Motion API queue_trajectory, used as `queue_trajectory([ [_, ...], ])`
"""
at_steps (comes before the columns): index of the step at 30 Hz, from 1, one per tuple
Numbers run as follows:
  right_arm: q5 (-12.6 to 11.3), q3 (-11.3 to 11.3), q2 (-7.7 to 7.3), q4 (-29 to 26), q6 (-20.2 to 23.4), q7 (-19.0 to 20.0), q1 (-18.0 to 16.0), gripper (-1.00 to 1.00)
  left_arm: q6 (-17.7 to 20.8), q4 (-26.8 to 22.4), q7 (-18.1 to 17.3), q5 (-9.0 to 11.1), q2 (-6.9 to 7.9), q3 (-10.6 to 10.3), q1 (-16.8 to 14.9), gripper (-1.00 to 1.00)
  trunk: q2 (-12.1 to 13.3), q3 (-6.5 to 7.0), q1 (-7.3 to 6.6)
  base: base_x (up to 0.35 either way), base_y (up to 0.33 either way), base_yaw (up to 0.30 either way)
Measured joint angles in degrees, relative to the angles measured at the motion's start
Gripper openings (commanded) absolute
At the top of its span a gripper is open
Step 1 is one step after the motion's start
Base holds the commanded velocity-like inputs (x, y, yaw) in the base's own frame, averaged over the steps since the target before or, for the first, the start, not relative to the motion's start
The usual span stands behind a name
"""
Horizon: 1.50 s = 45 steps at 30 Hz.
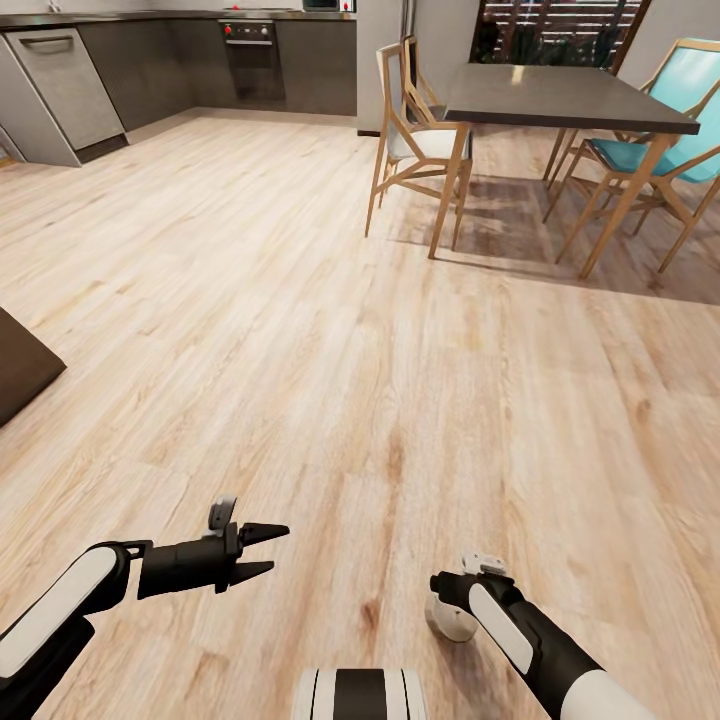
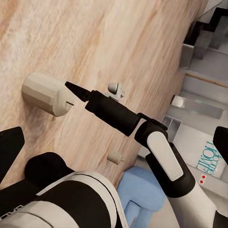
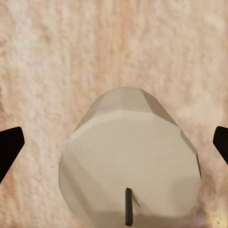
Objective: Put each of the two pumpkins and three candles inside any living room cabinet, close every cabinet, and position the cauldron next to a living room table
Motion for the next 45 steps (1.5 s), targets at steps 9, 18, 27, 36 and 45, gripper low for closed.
queue_trajectory([
  [9,0.0,0.0,0.0,0.0,-0.03,0.03,0.01,1.0,0.13,0.0,-0.08,3.73,0.48,0.01,0.0,1.0,-0.12,-1.99,0.23,0.0,0.0,0.0],
  [18,0.03,0.06,0.05,0.0,-0.02,0.06,0.01,1.0,0.24,-0.14,-0.15,10.12,3.38,-0.07,0.04,1.0,-0.23,-3.77,0.44,0.0,0.0,0.0],
  [27,0.07,0.09,0.09,-0.09,-0.07,0.06,0.01,1.0,0.18,-0.01,-0.16,10.45,3.46,-0.07,0.25,1.0,-0.23,-3.77,0.44,0.0,0.0,0.0],
  [36,0.03,0.09,0.1,-0.09,-0.11,0.06,0.01,1.0,0.18,-0.01,-0.13,10.45,3.46,-0.07,0.26,1.0,-0.23,-3.77,0.44,0.0,0.0,0.0],
  [45,0.2,0.08,0.09,0.15,-0.11,3.4,0.01,1.0,0.18,-0.01,-0.14,10.42,3.46,-0.07,0.27,1.0,-0.28,-4.65,0.54,0.0,0.0,0.0],
])
